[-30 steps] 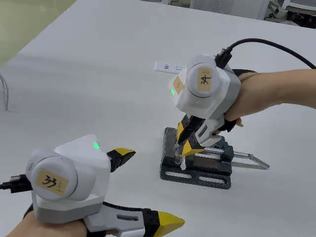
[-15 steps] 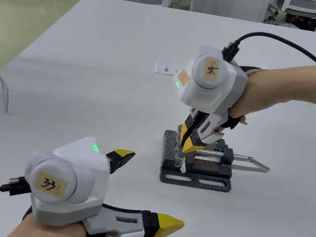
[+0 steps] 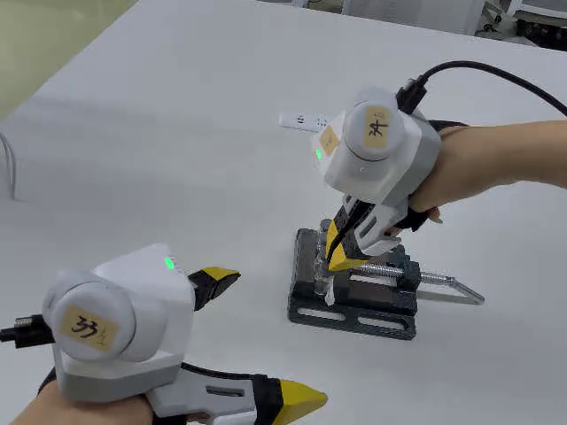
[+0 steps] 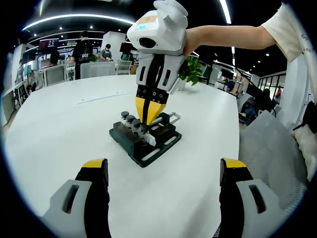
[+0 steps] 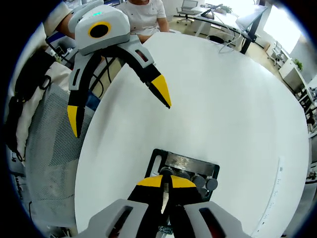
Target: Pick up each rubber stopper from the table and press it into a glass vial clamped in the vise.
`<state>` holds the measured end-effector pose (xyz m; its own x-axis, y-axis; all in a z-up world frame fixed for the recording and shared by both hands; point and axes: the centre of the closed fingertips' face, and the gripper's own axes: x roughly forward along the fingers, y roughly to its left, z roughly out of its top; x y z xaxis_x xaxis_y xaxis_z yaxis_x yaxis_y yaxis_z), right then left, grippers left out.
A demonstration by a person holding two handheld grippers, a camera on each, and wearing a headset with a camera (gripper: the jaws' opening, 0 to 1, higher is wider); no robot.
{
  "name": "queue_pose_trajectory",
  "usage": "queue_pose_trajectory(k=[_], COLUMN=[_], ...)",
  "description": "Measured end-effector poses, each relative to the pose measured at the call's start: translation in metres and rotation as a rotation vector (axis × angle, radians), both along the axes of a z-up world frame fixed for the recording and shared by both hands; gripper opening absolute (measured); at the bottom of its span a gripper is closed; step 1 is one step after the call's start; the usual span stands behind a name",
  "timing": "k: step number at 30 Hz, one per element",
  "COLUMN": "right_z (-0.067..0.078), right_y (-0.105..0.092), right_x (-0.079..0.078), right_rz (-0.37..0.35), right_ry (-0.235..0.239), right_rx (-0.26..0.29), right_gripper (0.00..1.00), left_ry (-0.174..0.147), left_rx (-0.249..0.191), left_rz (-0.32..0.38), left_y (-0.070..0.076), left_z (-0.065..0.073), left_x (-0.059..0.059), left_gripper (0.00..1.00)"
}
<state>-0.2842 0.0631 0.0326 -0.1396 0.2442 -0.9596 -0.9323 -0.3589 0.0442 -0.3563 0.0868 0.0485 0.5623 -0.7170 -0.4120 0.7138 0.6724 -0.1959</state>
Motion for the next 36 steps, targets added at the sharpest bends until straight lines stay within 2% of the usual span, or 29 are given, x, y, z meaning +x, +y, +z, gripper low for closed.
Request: queue_pose_trajectory(k=[11,14,19,25,36], right_z=[-0.0034,-0.0036,-0.0030,-0.0019,-0.0013], right_y=[0.0026,0.0025,-0.0002,-0.0011,-0.0008], right_x=[0.0069,0.0068,0.0033,0.0017,0.0001], right_rz=[-0.007,-0.017,0.006,0.005,-0.024], right_ry=[-0.005,-0.003,-0.017,-0.001,0.002], right_rx=[-0.006,-0.015,-0.020,-0.029,-0.031], right_gripper=[0.00,0.00,0.00,0.00,0.00], left_ry=[0.007,0.011,0.013,0.013,0.017], left_rx=[-0.003,-0.005,-0.006,-0.007,-0.003], left_rz=[0.001,0.003,0.003,0.003,-0.004], left_y=[-0.0004,0.0000,-0.0006,-0.0005,-0.0020], left_z=[-0.0023,-0.0038,-0.0042,-0.0032,-0.0051], left_x=[-0.0001,0.0006,0.0010,0.0013,-0.0017], left_gripper=[0.92,0.92,0.92,0.92,0.91])
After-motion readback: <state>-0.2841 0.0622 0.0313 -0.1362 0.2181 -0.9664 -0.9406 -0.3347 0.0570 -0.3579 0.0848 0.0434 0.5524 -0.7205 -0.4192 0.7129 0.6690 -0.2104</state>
